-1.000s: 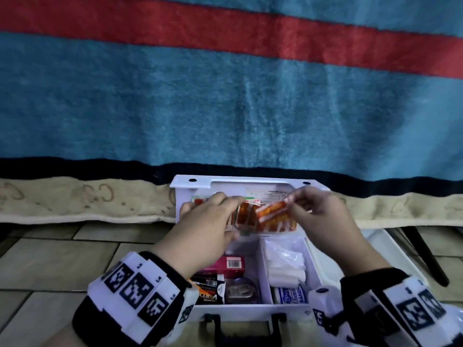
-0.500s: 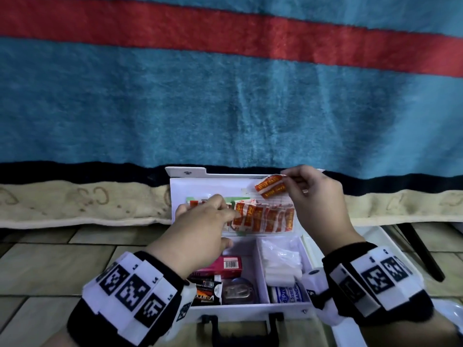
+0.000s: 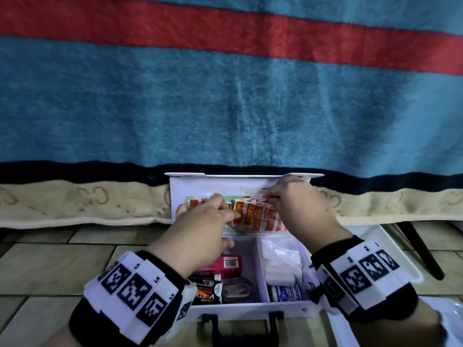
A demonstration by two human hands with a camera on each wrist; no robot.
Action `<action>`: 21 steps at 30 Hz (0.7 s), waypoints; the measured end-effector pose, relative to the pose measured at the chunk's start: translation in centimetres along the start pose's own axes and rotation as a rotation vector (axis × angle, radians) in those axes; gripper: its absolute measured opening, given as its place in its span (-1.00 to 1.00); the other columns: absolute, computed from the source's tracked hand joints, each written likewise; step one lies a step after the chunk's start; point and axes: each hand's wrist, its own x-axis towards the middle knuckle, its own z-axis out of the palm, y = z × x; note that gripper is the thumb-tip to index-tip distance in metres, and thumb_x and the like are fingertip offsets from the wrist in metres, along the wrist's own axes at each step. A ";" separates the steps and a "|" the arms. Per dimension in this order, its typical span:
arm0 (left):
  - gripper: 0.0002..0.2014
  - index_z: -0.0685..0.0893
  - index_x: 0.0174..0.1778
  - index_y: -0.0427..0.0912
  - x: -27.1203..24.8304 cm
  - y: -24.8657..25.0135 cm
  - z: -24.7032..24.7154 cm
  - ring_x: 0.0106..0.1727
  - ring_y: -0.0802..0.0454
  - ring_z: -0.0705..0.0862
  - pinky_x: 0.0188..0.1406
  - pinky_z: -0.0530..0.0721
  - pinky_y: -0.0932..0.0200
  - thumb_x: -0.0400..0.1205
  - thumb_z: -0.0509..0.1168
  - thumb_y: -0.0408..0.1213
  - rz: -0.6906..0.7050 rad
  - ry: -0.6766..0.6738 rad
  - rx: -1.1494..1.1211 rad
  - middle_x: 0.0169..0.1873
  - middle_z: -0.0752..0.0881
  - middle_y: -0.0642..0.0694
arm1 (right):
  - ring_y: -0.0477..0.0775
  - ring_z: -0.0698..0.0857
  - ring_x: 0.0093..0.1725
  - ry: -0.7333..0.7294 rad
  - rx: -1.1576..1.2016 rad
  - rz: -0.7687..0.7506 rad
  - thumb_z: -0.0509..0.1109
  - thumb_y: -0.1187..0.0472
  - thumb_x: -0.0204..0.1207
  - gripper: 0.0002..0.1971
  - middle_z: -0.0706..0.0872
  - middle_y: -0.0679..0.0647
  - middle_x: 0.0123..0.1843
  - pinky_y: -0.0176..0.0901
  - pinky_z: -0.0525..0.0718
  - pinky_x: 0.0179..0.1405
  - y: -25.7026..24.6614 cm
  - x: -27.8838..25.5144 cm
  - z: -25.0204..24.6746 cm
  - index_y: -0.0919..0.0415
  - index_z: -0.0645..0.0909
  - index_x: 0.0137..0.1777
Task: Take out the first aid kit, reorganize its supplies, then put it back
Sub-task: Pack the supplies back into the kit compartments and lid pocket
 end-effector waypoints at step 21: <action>-0.45 0.35 0.49 0.26 0.2 -0.1 0.0 0.24 0.16 0.49 0.42 0.26 -0.05 0.57 0.31 0.08 -0.003 -0.003 -0.004 0.22 0.32 0.18 | 0.16 0.70 0.03 -0.149 -0.067 0.038 0.22 0.49 0.37 -0.60 0.77 0.06 -0.05 -0.04 0.70 -0.05 -2.0 0.8 -0.1 0.06 0.71 0.02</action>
